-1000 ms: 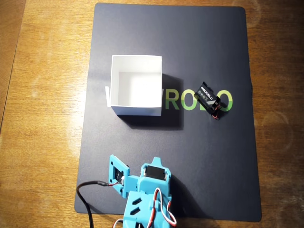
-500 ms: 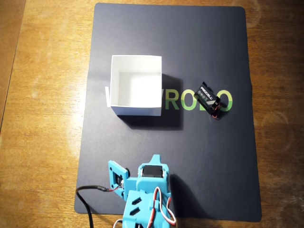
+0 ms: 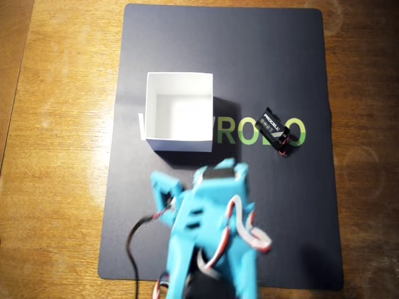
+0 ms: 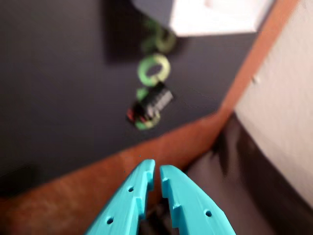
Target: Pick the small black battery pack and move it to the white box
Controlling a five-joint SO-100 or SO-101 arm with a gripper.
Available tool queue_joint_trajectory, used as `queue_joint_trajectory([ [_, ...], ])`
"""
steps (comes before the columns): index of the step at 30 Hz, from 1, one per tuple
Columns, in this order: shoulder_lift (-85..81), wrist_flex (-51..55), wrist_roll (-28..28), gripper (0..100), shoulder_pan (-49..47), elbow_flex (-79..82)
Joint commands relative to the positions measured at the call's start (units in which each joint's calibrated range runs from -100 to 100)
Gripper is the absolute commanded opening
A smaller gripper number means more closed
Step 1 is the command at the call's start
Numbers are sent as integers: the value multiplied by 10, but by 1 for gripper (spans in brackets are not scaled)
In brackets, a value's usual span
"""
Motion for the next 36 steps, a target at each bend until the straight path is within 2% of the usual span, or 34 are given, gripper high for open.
queue_joint_trajectory([
  [1, 117, -2, 4, 1, 29, -121],
  [6, 177, -16, 0, 1, 70, -143],
  [12, 228, -103, -83, 1, 125, -145],
  [20, 314, -117, -89, 1, 128, -243],
  [22, 345, -119, -111, 1, 129, -280],
  [25, 397, -89, -121, 1, 126, -350],
  [32, 531, 75, -122, 1, 131, -544],
  [36, 585, 98, -122, 1, 147, -595],
])
